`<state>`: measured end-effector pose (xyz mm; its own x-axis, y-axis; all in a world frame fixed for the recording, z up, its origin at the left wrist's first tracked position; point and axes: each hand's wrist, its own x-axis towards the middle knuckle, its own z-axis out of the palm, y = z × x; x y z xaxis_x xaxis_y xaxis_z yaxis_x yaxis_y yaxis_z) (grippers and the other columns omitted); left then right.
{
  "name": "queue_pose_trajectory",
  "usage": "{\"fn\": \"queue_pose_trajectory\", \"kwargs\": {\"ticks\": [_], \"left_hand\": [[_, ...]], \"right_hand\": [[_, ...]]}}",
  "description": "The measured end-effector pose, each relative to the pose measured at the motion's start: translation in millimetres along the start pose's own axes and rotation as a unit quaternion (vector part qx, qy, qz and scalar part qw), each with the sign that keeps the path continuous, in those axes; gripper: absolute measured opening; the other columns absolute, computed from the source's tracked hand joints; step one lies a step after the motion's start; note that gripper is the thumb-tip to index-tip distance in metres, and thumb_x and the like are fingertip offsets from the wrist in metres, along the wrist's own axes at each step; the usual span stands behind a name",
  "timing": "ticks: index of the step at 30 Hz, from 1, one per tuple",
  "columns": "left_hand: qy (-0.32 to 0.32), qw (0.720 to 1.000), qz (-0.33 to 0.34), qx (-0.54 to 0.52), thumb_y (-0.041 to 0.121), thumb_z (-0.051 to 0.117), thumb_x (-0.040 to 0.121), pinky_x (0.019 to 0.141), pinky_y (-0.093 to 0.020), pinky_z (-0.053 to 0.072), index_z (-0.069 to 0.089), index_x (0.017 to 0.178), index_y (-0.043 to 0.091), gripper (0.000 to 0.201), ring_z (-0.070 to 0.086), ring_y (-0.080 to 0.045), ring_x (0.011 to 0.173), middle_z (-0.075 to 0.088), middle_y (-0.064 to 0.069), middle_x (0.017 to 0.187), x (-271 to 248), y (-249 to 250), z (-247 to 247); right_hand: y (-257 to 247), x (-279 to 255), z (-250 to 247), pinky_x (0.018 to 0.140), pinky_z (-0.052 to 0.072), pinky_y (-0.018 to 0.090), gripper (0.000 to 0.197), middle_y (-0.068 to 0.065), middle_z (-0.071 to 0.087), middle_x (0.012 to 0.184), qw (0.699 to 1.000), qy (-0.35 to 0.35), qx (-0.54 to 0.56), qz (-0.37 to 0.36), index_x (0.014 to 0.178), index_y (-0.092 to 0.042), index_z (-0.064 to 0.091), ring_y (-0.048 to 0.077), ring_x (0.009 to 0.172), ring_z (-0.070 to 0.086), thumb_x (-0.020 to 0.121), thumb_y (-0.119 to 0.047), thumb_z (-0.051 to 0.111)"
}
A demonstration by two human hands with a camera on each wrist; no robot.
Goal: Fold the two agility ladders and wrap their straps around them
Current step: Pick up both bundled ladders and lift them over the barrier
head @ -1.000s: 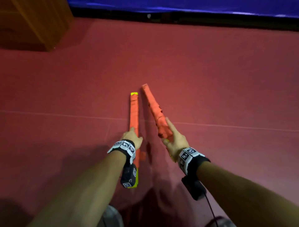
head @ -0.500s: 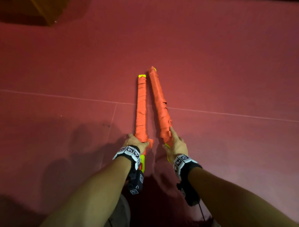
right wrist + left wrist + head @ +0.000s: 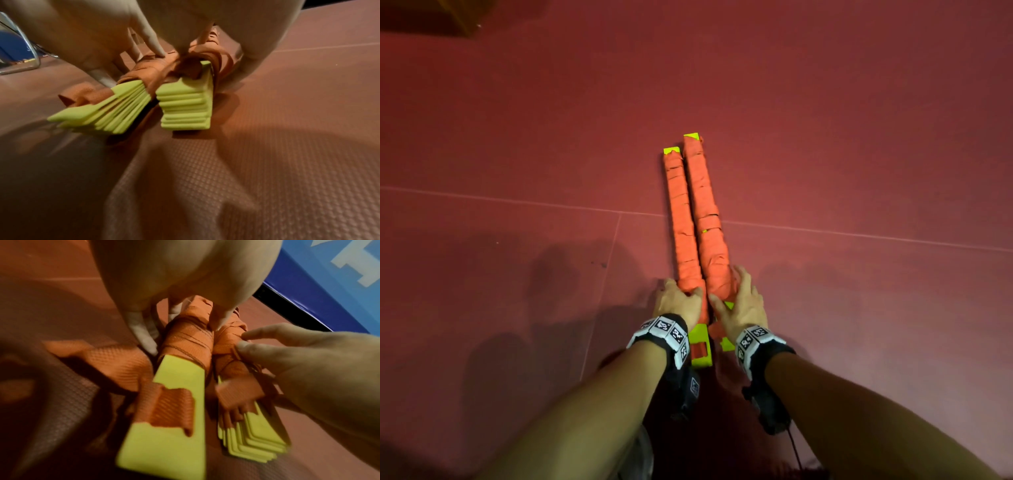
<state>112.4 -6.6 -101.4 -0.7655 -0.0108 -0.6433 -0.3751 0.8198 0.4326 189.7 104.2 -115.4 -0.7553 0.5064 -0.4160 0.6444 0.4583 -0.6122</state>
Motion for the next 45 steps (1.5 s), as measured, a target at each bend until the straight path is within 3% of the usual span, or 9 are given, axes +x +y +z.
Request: {"fn": "queue_pose_trajectory", "kwargs": {"ticks": [5,9,12,15,18,25,30,38,45], "left_hand": [[-0.002,0.996,0.001,-0.088,0.043,0.068,0.092,0.096,-0.036,0.046,0.057,0.124,0.008,0.049,0.060,-0.036,0.119,0.066,-0.017,0.125,4,-1,4],[-0.008,0.993,0.029,-0.110,0.046,0.064,0.094,0.099,-0.039,0.047,0.056,0.125,0.013,0.047,0.061,-0.034,0.118,0.067,-0.011,0.124,9,6,6],[-0.009,0.991,0.028,-0.130,0.051,0.056,0.098,0.098,-0.038,0.047,0.050,0.133,0.017,0.049,0.061,-0.034,0.118,0.067,-0.009,0.125,4,20,0],[0.009,0.989,0.035,-0.143,0.048,0.054,0.100,0.091,-0.036,0.046,0.051,0.126,0.014,0.043,0.062,-0.035,0.112,0.068,-0.012,0.119,-14,45,-16],[0.025,0.989,0.044,-0.140,0.042,0.052,0.102,0.091,-0.040,0.045,0.050,0.123,0.001,0.046,0.061,-0.041,0.113,0.066,-0.023,0.119,-38,86,-49],[0.027,0.984,0.057,-0.165,0.037,0.060,0.096,0.089,-0.042,0.049,0.052,0.117,0.001,0.042,0.063,-0.041,0.107,0.065,-0.024,0.116,-134,204,-179],[0.006,0.971,0.116,-0.207,0.026,0.066,0.091,0.075,-0.032,0.043,0.038,0.112,0.015,0.037,0.060,-0.028,0.085,0.055,0.001,0.085,-228,299,-307],[-0.038,0.925,0.174,-0.337,0.038,0.065,0.067,0.086,-0.042,0.053,0.045,0.100,0.025,0.040,0.065,-0.031,0.093,0.066,-0.004,0.096,-354,439,-505],[-0.068,0.885,0.284,-0.363,0.031,0.068,0.067,0.093,-0.043,0.053,0.052,0.124,0.021,0.060,0.065,-0.024,0.093,0.069,-0.010,0.113,-434,538,-642]], "right_hand": [[-2,12,10,0.103,0.044,0.043,0.073,0.020,0.054,0.137,0.997,-0.017,-0.018,0.074,0.143,-0.006,0.040,0.039,0.128,0.051,0.092,-0.050,0.066],[-1,24,9,0.106,0.044,0.040,0.076,0.017,0.052,0.140,0.991,-0.038,0.066,0.107,0.153,-0.016,0.034,0.035,0.129,0.053,0.092,-0.049,0.065],[-11,27,-6,0.100,0.052,0.038,0.069,0.008,0.064,0.132,0.976,-0.057,0.170,0.125,0.150,-0.031,0.035,0.025,0.114,0.064,0.091,-0.052,0.065],[-39,21,-40,0.088,0.051,0.029,0.059,0.003,0.068,0.121,0.974,-0.067,0.182,0.120,0.147,-0.029,0.038,0.023,0.106,0.067,0.096,-0.043,0.064],[-85,13,-91,0.096,0.046,0.030,0.063,0.010,0.065,0.129,0.980,-0.068,0.149,0.112,0.152,-0.022,0.036,0.031,0.119,0.063,0.097,-0.042,0.062],[-224,-24,-230,0.097,0.048,0.038,0.048,0.017,0.064,0.129,0.979,-0.056,0.140,0.139,0.136,-0.009,0.048,0.037,0.116,0.062,0.099,-0.038,0.057],[-344,-72,-353,0.096,0.049,0.039,0.047,0.017,0.064,0.128,0.981,-0.027,0.143,0.127,0.137,-0.011,0.050,0.037,0.115,0.062,0.098,-0.036,0.056],[-545,-139,-542,0.100,0.050,0.043,0.040,0.010,0.068,0.123,0.978,0.040,0.199,0.045,0.132,-0.013,0.056,0.031,0.111,0.065,0.094,-0.025,0.062],[-677,-177,-661,0.085,0.053,0.036,0.023,0.010,0.072,0.102,0.962,0.101,0.255,-0.005,0.114,-0.011,0.065,0.028,0.093,0.068,0.094,-0.022,0.064]]}}
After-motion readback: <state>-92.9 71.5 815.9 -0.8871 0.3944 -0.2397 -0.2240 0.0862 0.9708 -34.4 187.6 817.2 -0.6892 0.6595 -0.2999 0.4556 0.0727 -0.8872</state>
